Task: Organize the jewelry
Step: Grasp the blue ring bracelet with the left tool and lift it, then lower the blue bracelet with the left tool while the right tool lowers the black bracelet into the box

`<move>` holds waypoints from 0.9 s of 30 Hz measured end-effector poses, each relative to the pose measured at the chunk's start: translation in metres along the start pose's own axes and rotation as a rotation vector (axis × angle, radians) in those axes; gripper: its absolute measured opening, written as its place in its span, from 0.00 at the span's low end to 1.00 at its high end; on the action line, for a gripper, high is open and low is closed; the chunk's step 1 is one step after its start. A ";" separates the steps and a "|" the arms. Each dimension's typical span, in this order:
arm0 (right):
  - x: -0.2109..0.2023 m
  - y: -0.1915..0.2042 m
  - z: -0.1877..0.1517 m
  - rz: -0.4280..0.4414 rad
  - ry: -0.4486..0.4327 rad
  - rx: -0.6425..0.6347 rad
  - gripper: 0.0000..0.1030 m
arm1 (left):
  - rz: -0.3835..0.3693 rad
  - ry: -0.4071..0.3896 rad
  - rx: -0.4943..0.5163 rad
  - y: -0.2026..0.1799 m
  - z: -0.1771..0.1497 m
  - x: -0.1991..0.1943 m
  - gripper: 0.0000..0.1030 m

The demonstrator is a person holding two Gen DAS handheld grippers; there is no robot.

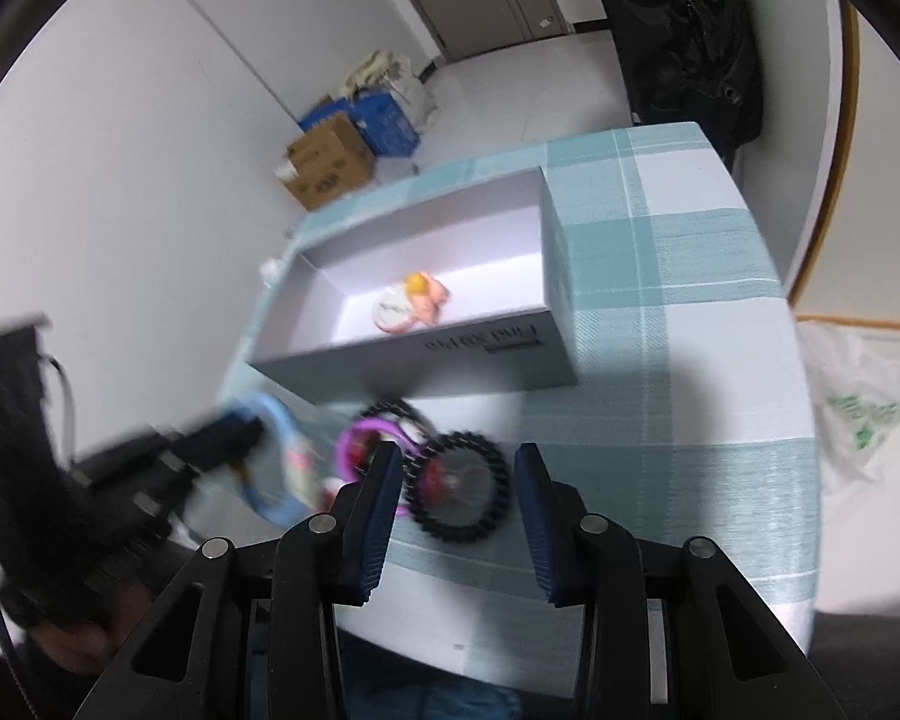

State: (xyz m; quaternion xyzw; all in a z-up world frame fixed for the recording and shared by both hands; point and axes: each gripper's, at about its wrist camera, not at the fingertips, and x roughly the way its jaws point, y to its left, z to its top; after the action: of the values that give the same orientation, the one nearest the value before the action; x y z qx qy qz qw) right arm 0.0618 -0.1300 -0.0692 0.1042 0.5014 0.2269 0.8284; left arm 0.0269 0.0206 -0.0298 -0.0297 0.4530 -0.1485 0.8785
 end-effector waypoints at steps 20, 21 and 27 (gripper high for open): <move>0.047 0.026 -0.011 -0.199 0.122 -0.306 0.09 | -0.054 -0.082 -0.092 0.020 0.018 -0.012 0.06; 0.047 0.024 -0.011 -0.178 0.125 -0.281 0.08 | -0.058 -0.084 -0.096 0.020 0.018 -0.013 0.06; 0.024 0.009 -0.003 -0.092 0.058 -0.188 0.08 | -0.073 -0.099 -0.121 0.022 0.025 -0.015 0.06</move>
State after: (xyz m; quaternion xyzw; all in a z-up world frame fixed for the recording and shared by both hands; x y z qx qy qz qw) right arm 0.0660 -0.1106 -0.0859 -0.0036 0.5059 0.2376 0.8292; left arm 0.0439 0.0438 -0.0068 -0.1066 0.4160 -0.1512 0.8903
